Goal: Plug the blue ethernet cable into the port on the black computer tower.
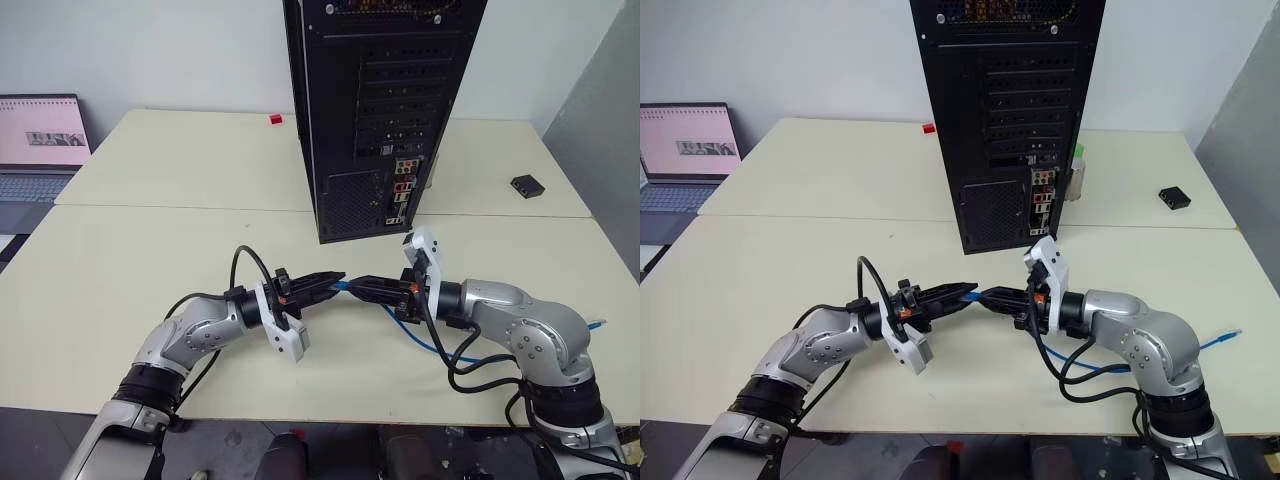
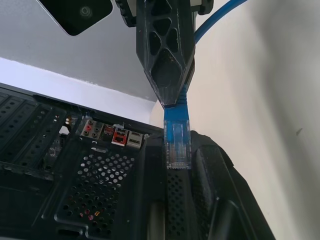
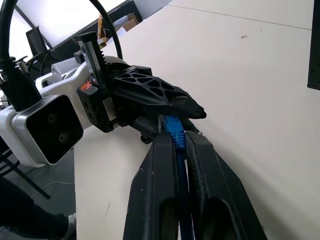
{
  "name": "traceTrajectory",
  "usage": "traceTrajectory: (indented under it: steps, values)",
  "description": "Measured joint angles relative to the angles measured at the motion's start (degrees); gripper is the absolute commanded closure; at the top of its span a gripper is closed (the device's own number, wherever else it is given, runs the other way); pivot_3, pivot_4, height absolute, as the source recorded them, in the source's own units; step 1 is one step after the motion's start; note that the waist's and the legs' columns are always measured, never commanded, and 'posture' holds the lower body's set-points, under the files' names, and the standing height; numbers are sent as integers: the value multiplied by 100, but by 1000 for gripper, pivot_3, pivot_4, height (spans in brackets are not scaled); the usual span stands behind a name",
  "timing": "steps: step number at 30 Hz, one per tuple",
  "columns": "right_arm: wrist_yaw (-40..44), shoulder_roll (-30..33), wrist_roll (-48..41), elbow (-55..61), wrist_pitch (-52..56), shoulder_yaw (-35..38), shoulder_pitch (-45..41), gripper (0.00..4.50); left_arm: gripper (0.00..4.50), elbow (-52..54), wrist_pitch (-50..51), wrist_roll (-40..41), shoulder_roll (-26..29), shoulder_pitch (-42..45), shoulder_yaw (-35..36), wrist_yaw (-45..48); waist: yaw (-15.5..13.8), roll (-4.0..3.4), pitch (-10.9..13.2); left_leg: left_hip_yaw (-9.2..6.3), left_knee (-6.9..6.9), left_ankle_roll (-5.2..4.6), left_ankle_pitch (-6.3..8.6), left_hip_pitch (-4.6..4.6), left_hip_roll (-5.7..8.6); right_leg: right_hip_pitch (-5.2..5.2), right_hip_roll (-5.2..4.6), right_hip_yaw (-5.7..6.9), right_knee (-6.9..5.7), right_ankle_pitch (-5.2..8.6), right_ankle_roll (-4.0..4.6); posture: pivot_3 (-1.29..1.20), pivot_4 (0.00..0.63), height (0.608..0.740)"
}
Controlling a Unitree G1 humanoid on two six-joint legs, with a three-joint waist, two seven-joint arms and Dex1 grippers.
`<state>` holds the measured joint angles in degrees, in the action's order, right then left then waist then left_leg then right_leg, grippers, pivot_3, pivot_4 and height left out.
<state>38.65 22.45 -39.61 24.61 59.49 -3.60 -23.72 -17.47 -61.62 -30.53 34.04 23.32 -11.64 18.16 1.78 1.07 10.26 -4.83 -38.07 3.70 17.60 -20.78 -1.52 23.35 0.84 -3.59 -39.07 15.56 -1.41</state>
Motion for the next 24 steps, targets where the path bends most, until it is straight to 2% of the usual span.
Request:
traceTrajectory:
  steps: [3,5,17,22,24]
  values:
    - [15,22,-6,-2,3,1,-4,4500,4202,-1,33,93,13,0,-55,40,0,0,0,0,0,0,0,0,0,0,0,0,0,0,0,0,150,740]
    - [16,42,-8,-4,4,1,-11,4500,3642,-5,106,246,13,0,-117,124,1,0,0,0,0,0,0,0,0,0,0,0,0,0,0,0,150,740]
    - [1,109,-61,-3,-17,0,-70,4500,1269,-29,1070,1542,2,-176,-385,932,6,0,0,-1,0,0,0,0,-1,0,1,1,0,0,0,0,150,740]
    - [-223,106,11,38,-194,102,-62,4500,1269,230,2207,2491,-81,-544,-363,1391,7,-1,0,-3,0,0,0,-1,-1,0,1,3,0,0,0,0,150,740]
    - [-450,112,183,94,-444,214,-50,4500,1269,683,3156,3030,-276,-735,-225,1467,-2,0,0,-4,-1,0,0,-3,0,0,0,3,2,0,-1,0,150,740]
